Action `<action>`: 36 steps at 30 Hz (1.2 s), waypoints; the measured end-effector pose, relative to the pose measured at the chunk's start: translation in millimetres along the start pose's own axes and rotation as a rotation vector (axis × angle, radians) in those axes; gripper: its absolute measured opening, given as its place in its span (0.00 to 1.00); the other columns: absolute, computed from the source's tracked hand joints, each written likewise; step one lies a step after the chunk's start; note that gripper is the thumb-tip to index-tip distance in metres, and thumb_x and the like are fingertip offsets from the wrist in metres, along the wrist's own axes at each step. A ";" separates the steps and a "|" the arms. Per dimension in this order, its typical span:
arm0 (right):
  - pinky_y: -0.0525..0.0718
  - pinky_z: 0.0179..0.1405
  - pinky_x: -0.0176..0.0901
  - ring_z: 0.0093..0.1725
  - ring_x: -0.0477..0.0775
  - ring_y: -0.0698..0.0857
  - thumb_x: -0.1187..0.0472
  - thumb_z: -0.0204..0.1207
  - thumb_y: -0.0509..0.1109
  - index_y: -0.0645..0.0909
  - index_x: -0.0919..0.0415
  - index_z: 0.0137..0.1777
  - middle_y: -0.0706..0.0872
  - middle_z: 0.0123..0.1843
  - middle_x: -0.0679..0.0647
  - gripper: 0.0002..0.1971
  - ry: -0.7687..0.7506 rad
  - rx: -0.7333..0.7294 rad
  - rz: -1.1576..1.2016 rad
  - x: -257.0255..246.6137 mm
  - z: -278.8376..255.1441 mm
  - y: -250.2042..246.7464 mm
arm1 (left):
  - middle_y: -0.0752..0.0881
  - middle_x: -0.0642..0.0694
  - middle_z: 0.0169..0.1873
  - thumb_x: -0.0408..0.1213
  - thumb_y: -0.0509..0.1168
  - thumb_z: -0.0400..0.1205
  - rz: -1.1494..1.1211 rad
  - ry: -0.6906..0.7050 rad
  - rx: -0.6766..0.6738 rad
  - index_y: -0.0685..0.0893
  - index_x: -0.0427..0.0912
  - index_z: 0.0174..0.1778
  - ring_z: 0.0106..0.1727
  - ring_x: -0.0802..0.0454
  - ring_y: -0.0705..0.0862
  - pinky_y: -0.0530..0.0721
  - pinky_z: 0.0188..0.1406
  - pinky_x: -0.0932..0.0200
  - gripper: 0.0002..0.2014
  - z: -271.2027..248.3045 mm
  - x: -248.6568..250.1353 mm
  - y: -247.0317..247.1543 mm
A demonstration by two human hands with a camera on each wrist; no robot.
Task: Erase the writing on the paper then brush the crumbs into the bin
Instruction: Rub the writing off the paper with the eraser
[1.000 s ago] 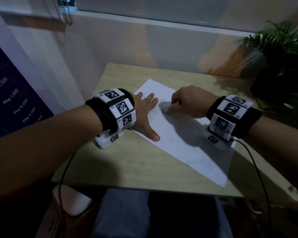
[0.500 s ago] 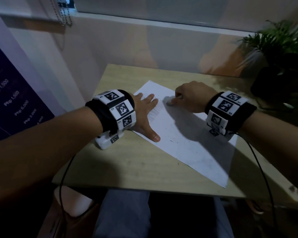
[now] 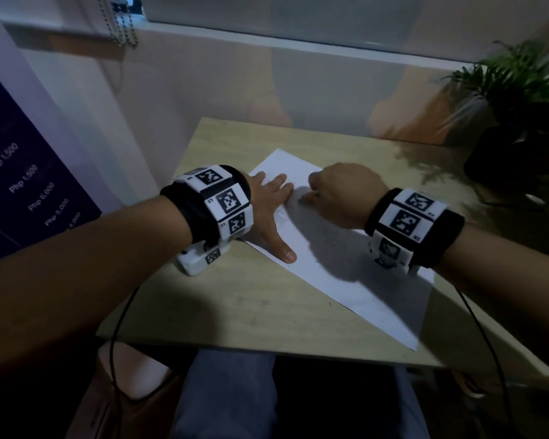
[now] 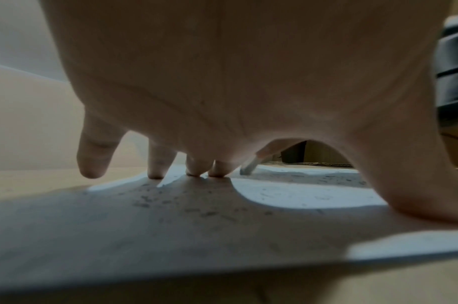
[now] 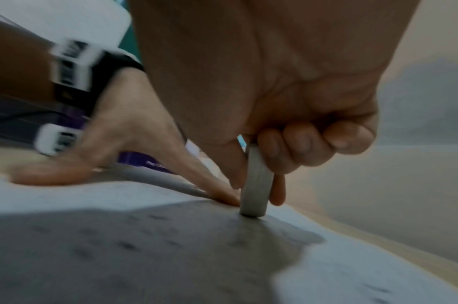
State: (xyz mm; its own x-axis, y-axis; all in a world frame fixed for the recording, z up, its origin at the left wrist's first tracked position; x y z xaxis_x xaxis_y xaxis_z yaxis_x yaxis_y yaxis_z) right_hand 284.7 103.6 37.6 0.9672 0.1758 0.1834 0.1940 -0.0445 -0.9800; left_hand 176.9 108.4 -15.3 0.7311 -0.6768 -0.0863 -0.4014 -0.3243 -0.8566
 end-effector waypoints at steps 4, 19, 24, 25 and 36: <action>0.80 0.43 0.48 0.47 0.62 0.84 0.35 0.81 0.63 0.85 0.57 0.50 0.87 0.48 0.57 0.24 0.043 -0.077 0.139 16.0 6.9 2.8 | 0.29 0.52 0.88 0.88 0.59 0.61 0.020 -0.001 -0.007 0.29 0.51 0.88 0.90 0.42 0.37 0.45 0.87 0.37 0.72 0.1 0.4 0.9; 0.80 0.44 0.50 0.47 0.63 0.82 0.37 0.83 0.62 0.82 0.59 0.52 0.86 0.51 0.60 0.24 0.111 -0.066 0.099 33.9 2.1 1.7 | 0.29 0.52 0.88 0.87 0.59 0.63 0.031 -0.016 -0.010 0.29 0.52 0.88 0.90 0.42 0.37 0.44 0.87 0.38 0.70 -4.6 1.5 -0.5; 0.78 0.40 0.52 0.45 0.64 0.81 0.43 0.85 0.62 0.73 0.60 0.59 0.84 0.49 0.59 0.19 -0.046 -0.038 0.204 -11.3 -9.5 3.5 | 0.32 0.51 0.89 0.85 0.61 0.65 0.020 -0.011 -0.006 0.32 0.51 0.89 0.90 0.41 0.39 0.48 0.87 0.37 0.69 -5.3 3.0 -3.8; 0.79 0.40 0.53 0.45 0.64 0.81 0.43 0.85 0.63 0.71 0.60 0.60 0.85 0.49 0.59 0.19 -0.041 -0.039 0.240 -11.4 -8.9 2.3 | 0.32 0.52 0.89 0.85 0.62 0.65 0.019 -0.011 -0.005 0.32 0.51 0.89 0.90 0.42 0.39 0.48 0.87 0.37 0.69 -5.6 3.4 -4.2; 0.75 0.40 0.46 0.41 0.52 0.80 0.36 0.78 0.70 0.77 0.53 0.44 0.82 0.40 0.49 0.20 -0.094 -0.173 0.357 -29.4 -23.7 -0.6 | 0.31 0.50 0.89 0.86 0.61 0.63 0.022 -0.015 0.001 0.34 0.51 0.90 0.90 0.40 0.39 0.49 0.87 0.37 0.70 -2.6 3.5 -3.3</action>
State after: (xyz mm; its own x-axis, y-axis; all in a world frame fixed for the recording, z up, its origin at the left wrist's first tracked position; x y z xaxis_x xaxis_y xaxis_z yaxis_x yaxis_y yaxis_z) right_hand 260.1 75.1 34.6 0.9610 0.2080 -0.1820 -0.1192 -0.2822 -0.9519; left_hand 179.3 105.4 -11.4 0.7303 -0.6736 -0.1133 -0.4171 -0.3085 -0.8549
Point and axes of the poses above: each hand's wrist, its own z-axis towards the middle knuckle, its own y-axis out of the palm, x = y × z, the point moved 10 cm from there along z, towards the middle knuckle
